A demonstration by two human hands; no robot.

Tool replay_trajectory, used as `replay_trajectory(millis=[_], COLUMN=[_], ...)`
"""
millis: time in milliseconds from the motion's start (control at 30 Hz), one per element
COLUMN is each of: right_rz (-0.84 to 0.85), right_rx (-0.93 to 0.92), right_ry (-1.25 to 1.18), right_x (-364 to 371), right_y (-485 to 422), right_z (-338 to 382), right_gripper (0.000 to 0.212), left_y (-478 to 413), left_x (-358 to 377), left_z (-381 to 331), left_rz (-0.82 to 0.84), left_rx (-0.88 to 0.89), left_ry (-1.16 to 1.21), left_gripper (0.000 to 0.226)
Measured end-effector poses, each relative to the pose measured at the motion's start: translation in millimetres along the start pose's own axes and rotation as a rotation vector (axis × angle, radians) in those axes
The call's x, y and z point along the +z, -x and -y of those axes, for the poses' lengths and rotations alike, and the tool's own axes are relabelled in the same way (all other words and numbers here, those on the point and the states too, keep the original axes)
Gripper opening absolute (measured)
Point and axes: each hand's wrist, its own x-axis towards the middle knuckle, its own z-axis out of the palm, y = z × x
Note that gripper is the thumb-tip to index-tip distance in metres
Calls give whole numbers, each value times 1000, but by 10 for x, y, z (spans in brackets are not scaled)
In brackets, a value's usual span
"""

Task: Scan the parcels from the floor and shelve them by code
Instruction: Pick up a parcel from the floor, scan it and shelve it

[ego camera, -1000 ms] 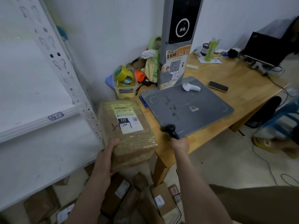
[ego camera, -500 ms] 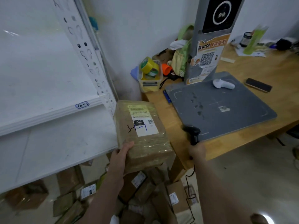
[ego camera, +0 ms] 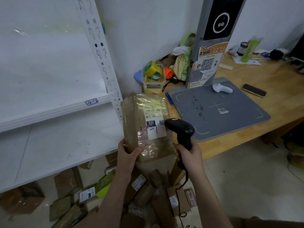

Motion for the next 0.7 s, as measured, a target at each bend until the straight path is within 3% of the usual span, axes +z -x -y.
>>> replay_trajectory(millis=[100, 267, 500, 700], right_rz=[60, 149, 185, 202], right_rx=[-24, -94, -101, -63], right_ry=[25, 22, 5, -37], right_x=[42, 115, 221, 228], right_y=[146, 351, 527, 618], right_z=[196, 484, 689, 733], right_gripper=[14, 7, 20, 16], left_y=[72, 198, 264, 321], left_x=[-46, -165, -307, -353], left_z=[-8, -81, -101, -107], left_rz=[20, 30, 99, 122], left_rx=[60, 151, 271, 310], left_ry=[-2, -16, 28, 75], left_gripper=[79, 112, 101, 98])
